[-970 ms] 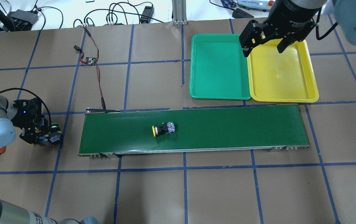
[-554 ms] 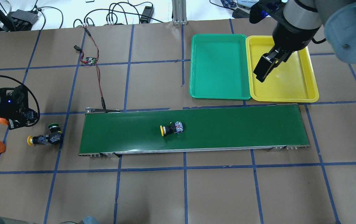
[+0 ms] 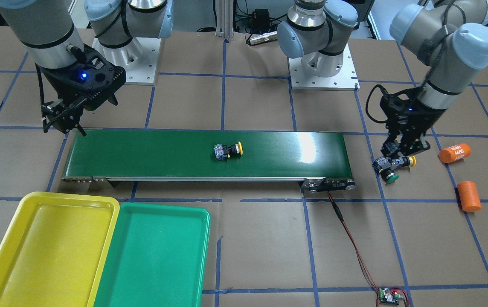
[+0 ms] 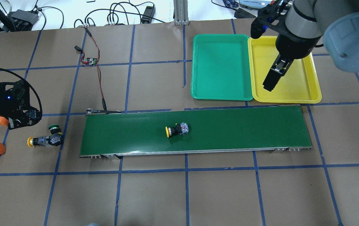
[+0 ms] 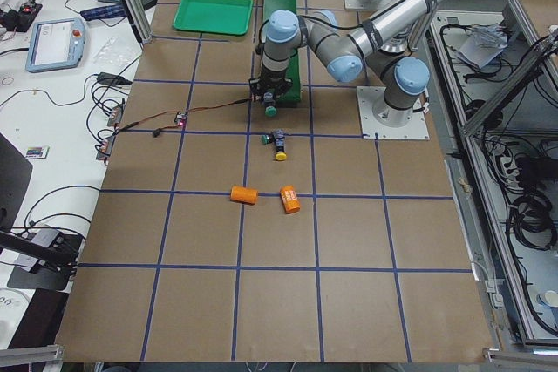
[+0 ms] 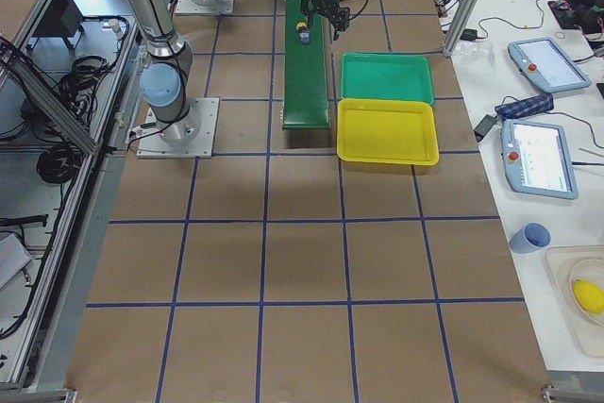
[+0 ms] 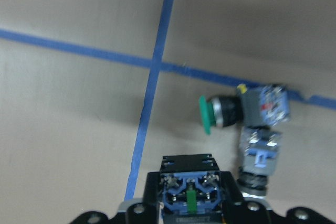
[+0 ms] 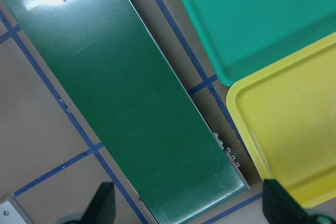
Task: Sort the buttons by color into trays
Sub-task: 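Place green button on belt with left while right lowers toward belt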
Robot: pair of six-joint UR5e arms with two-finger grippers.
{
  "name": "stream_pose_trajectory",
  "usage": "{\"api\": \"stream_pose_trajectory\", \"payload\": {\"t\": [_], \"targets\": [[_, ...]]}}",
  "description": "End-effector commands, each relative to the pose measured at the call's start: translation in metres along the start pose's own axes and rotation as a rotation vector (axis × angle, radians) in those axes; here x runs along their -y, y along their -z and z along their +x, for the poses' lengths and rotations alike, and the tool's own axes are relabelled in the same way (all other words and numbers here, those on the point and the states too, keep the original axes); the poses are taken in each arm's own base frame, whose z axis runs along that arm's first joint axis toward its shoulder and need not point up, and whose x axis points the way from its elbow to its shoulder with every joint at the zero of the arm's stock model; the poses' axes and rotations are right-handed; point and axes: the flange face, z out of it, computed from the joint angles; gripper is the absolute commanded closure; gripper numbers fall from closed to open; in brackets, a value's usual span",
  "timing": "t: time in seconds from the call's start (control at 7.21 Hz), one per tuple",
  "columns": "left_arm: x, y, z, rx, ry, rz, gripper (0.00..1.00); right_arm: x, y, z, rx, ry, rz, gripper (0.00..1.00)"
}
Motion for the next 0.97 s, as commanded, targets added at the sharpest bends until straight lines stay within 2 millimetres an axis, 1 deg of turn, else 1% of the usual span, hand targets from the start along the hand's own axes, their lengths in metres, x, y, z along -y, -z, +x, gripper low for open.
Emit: {"api": "stream_pose_trajectory", "payload": {"t": [0.0, 0.14, 0.28, 0.42, 0.55, 0.69, 0.83], "targets": [[0.131, -0.003, 0.054, -0.025, -0.039, 0.03, 1.0, -0.002, -0.001, 0.001, -0.001, 0.088, -0.008, 0.0], [0.159, -0.023, 0.07, -0.037, -0.008, 0.035, 1.0, -0.004, -0.004, 0.002, 0.003, 0.157, -0.011, 0.0], [0.164, -0.044, 0.081, -0.023, 0.05, 0.039, 1.0, -0.007, -0.009, 0.003, 0.011, 0.177, -0.016, 0.0], [0.164, -0.06, 0.08, 0.005, 0.023, 0.047, 1.0, -0.008, -0.01, 0.003, 0.014, 0.193, -0.017, 0.0], [0.161, -0.071, 0.074, 0.003, -0.019, 0.032, 1.0, -0.008, -0.011, 0.003, 0.019, 0.194, -0.019, 0.0], [0.151, -0.073, 0.066, 0.02, -0.074, 0.028, 1.0, -0.008, -0.013, 0.001, 0.025, 0.198, -0.02, 0.0], [0.13, -0.078, 0.056, 0.022, -0.052, 0.021, 1.0, -0.006, -0.017, -0.001, 0.032, 0.204, -0.023, 0.0]]}}
